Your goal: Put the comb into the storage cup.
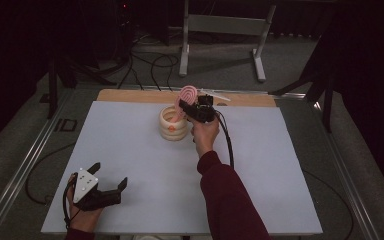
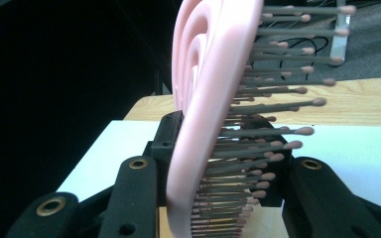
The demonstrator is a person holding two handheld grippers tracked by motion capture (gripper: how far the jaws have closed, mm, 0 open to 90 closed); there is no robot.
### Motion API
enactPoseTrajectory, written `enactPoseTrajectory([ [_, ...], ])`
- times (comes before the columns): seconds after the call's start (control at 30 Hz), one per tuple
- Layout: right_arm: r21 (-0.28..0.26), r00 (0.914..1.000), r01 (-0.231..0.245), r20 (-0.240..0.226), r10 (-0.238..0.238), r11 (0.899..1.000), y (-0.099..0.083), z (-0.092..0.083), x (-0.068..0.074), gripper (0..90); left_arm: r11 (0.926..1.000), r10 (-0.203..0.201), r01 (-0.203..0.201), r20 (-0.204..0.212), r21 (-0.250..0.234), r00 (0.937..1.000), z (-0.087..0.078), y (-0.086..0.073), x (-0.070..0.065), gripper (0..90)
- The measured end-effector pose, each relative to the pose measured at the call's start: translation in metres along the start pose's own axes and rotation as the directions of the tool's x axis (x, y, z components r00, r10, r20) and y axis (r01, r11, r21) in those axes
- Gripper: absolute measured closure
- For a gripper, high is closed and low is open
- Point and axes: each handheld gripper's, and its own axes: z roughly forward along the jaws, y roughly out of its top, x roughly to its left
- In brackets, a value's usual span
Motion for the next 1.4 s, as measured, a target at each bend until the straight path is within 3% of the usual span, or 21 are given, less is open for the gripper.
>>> enactPoseTrajectory([
  [0.63, 0.017, 0.999, 0.033, 0.031, -0.034, 0.999, 0.0007, -0.0023, -0.0051, 58.9, 1.0, 0.001, -0.001, 0.0, 0.0, 1.0, 0.0003, -0.0001, -0.0003, 0.3],
  [1.03, 0.046, 0.9952, 0.081, 0.052, -0.083, 0.996, 0.002, -0.0042, -0.008, 56.0, 1.0, 0.003, -0.003, -0.001, 0.003, 1.0, 0.0004, -0.0002, -0.0005, 0.3],
  [1.4, 0.073, 0.9867, 0.138, 0.076, -0.143, 0.988, 0.0024, -0.0054, -0.0076, 46.0, 1.0, 0.004, -0.004, 0.0, 0.004, 1.0, 0.0005, -0.0004, -0.0005, 0.3],
])
